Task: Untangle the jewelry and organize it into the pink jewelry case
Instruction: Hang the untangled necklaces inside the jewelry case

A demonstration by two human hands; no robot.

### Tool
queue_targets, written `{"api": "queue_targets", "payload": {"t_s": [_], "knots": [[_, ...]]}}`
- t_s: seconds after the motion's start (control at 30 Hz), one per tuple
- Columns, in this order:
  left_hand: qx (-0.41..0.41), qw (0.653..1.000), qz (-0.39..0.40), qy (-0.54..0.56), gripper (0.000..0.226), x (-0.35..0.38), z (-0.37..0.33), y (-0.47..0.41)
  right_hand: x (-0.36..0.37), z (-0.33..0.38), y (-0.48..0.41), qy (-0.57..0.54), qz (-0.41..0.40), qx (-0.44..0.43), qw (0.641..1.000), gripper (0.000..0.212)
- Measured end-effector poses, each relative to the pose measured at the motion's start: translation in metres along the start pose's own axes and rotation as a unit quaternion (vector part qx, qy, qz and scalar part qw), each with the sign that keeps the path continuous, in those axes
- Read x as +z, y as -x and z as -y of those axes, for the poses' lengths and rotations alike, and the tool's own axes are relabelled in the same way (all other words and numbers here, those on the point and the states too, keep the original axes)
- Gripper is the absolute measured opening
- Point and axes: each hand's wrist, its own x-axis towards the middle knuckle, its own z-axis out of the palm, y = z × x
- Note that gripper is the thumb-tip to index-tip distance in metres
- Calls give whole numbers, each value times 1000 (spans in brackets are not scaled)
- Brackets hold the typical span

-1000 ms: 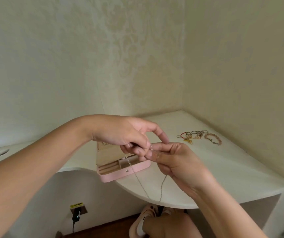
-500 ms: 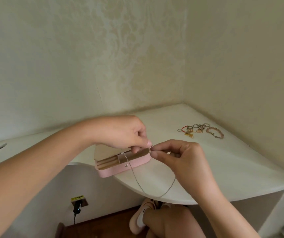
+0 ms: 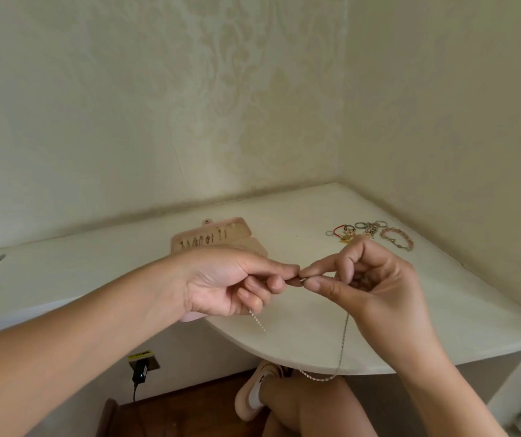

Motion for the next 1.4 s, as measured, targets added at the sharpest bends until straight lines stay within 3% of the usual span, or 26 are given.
{"api": "queue_targets", "payload": {"t_s": [0.33,0.43,0.53,0.77,1.0,1.23,1.3,1.4], "knots": [[78,991,-46,-97,12,18,0,10,-6,4,7,156,-9,-147,977,29],[110,985,-47,-121,30,21,2,11,-8,0,7,185,-34,-143,972,18],[139,981,-56,-123,29,24,3,12,-12,-3,5,231,-36,-166,958,8],[151,980,-52,-120,34,24,5,14,-11,-1,4,229,-11,-177,957,9],[146,984,-72,-72,22,28,8,16,-14,-1,3,224,-4,-186,957,5],[223,959,-142,-106,30,30,12,13,-11,-1,-2,369,-6,-300,880,6],[246,948,-162,-119,27,31,13,12,-10,0,-3,355,-18,-255,899,4],[285,922,-202,-168,9,32,14,12,-6,7,-2,203,-31,-23,978,11]]}}
